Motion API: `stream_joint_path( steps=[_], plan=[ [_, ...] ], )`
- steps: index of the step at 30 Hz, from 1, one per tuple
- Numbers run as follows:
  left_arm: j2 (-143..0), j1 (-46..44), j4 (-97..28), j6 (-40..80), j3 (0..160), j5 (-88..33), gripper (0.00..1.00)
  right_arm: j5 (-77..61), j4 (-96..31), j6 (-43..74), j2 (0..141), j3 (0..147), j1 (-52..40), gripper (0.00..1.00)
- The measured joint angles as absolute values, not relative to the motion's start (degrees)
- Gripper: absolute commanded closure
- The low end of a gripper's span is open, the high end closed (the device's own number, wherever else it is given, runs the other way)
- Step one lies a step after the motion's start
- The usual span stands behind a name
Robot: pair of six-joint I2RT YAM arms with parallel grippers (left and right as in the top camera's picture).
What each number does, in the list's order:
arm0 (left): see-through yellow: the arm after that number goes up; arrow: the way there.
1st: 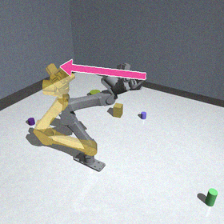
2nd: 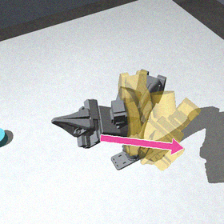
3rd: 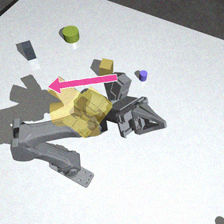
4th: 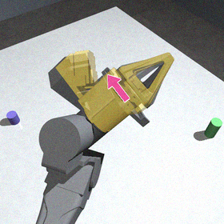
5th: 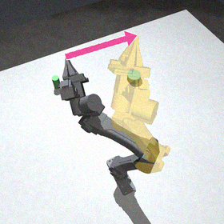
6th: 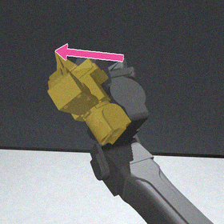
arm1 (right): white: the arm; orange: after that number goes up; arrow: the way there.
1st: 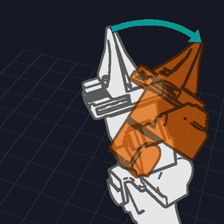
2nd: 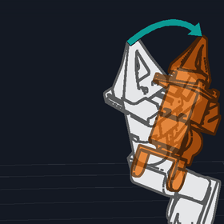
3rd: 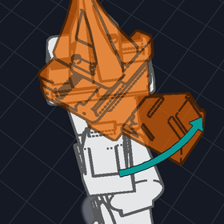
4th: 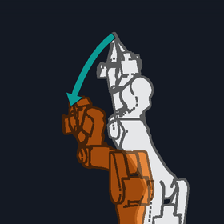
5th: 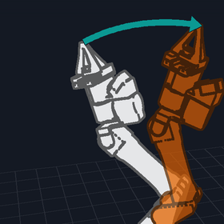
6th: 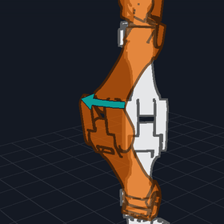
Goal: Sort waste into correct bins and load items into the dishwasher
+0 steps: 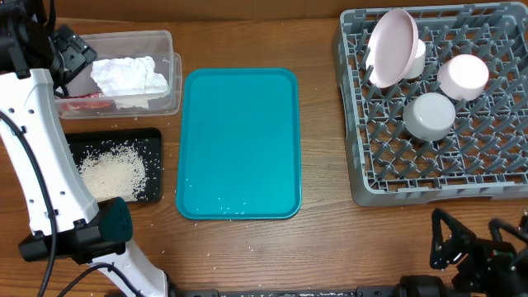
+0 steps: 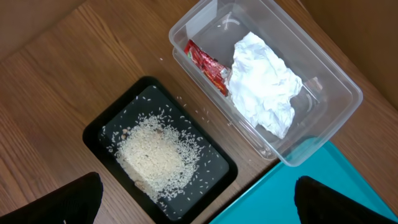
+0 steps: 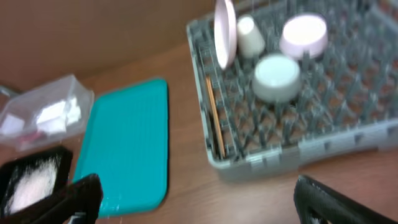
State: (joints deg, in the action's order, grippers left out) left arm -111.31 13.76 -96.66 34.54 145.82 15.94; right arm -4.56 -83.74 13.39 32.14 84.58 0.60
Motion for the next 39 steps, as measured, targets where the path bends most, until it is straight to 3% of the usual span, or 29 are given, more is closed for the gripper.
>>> stream_joint_path(
  steps=[11, 23, 33, 39],
  plan=[
    [-111.42, 13.76, -96.68, 34.57, 145.82, 15.94, 0.00, -3.01, -56.88, 13.45, 15.73, 53.32, 0.60, 0.00],
    [-111.46, 13.76, -96.68, 34.54, 145.82, 16.10, 0.00, -9.04, -16.95, 13.58, 5.91, 19.51, 0.60, 0.00],
    [-111.46, 13.76, -96.68, 34.54, 145.82, 16.10, 0.00, -9.82, -2.17, 13.69, 0.84, 9.34, 0.58, 0.00],
    [-111.46, 13.76, -96.68, 34.54, 145.82, 16.12, 0.00, -9.37, -0.03, 13.72, 0.84, 6.35, 0.27, 0.00]
  ],
)
